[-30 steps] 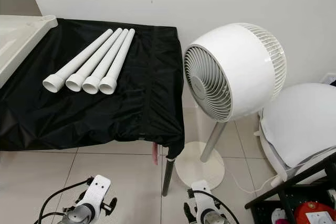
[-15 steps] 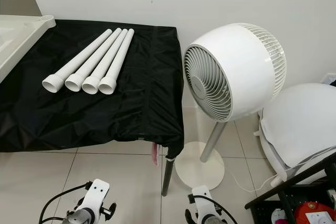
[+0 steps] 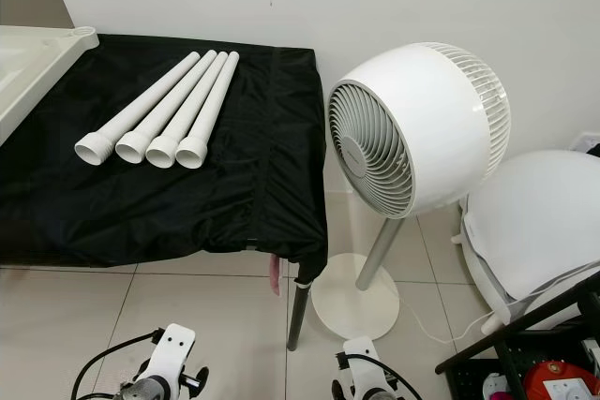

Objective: Building children table

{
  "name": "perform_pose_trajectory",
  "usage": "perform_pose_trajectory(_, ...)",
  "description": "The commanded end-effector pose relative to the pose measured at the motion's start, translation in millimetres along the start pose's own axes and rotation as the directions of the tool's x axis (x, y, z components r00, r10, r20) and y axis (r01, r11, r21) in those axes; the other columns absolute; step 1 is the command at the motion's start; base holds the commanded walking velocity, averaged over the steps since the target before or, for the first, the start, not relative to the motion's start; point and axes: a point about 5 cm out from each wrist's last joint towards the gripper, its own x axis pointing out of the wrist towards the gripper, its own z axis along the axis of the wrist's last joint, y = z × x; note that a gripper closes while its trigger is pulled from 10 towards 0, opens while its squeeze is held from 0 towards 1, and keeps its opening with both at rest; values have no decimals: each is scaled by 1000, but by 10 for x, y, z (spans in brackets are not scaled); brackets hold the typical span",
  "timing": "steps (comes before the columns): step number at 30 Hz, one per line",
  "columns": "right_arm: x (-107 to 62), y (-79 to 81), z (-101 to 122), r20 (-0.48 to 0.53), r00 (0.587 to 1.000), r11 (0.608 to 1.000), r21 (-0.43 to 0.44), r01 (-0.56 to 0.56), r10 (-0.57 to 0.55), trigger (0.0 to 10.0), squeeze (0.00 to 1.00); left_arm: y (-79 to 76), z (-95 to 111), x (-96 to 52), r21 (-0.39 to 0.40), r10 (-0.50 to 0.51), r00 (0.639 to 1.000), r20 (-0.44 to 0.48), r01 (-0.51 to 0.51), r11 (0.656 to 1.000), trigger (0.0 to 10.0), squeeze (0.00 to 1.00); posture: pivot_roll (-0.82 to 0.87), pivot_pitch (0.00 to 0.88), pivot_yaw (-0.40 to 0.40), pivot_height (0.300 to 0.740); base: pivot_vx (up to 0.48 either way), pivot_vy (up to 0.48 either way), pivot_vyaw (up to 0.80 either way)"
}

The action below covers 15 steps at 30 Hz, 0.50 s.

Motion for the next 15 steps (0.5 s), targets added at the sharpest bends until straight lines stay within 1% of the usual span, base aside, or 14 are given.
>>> perform_pose_trajectory(1, -21, -21, -82, -35, 999, 1000, -2, 9, -9, 10000, 0, 5, -133, -30, -20, 25, 999, -48, -25, 999, 10000, 0, 100, 0, -29, 740, 0, 0, 0)
perform_pose_trajectory(15, -18, -22, -77, -37, 999, 1000, 0, 11, -11, 10000, 0, 10, -185, -44, -26, 33, 997, -70, -35, 999, 10000, 0, 98, 0, -29, 740, 0, 0, 0)
